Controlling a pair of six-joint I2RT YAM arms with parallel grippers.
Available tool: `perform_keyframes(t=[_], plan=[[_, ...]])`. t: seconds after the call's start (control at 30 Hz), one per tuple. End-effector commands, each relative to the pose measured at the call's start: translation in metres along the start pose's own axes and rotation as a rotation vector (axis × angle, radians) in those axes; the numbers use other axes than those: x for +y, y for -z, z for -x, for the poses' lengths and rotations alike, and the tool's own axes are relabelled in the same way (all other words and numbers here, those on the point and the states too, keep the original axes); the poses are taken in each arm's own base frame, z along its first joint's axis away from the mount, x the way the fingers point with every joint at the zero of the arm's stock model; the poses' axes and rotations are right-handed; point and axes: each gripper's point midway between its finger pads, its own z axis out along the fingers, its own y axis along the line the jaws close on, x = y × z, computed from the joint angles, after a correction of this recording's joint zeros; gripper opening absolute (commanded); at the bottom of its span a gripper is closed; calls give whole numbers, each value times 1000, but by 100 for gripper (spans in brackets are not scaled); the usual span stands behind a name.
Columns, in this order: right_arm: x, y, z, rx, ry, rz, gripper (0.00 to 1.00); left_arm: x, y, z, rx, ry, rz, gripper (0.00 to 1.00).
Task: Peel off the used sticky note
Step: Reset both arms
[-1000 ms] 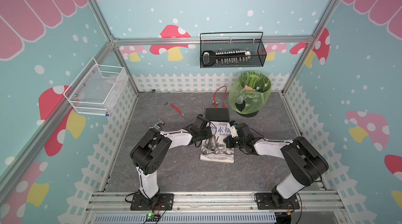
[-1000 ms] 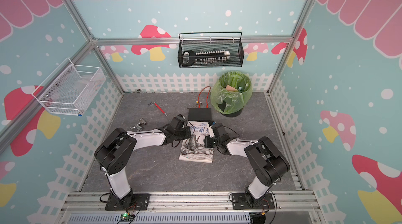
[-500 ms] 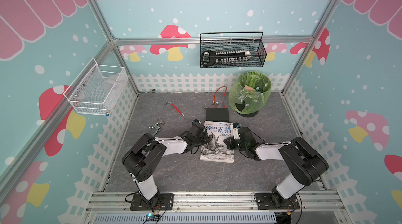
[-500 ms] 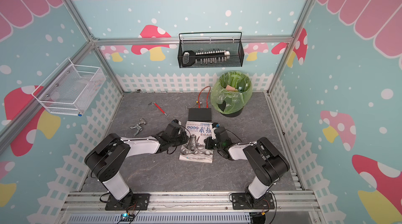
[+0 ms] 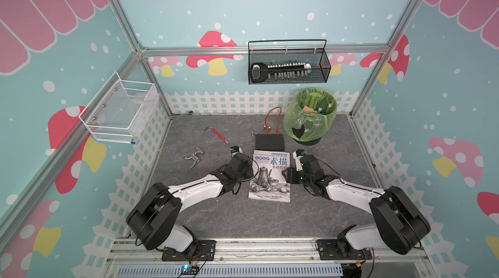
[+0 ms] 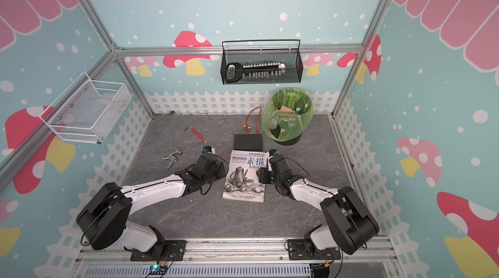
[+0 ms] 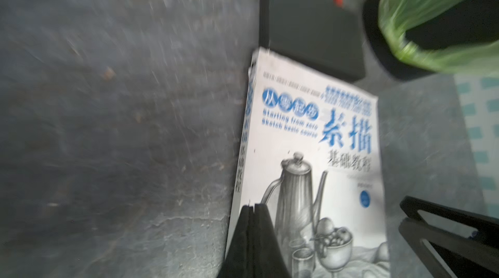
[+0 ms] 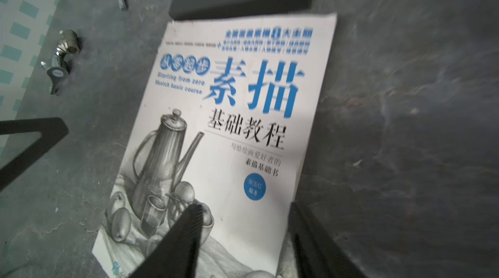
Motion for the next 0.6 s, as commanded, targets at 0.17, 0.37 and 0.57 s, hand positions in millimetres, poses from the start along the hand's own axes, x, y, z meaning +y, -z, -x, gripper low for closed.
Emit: perform_keyframes(t=[0.17, 0.37, 0.57], plan=[[-98, 86, 114, -349, 129, -447, 99, 79, 90, 143, -677, -94, 258, 10], [-171, 105, 114, -608, 253, -702, 99, 135, 109, 125, -877, -239, 300, 7], [-170, 87, 99, -696, 367, -601, 99, 168, 105, 108, -865, -244, 302, 4]])
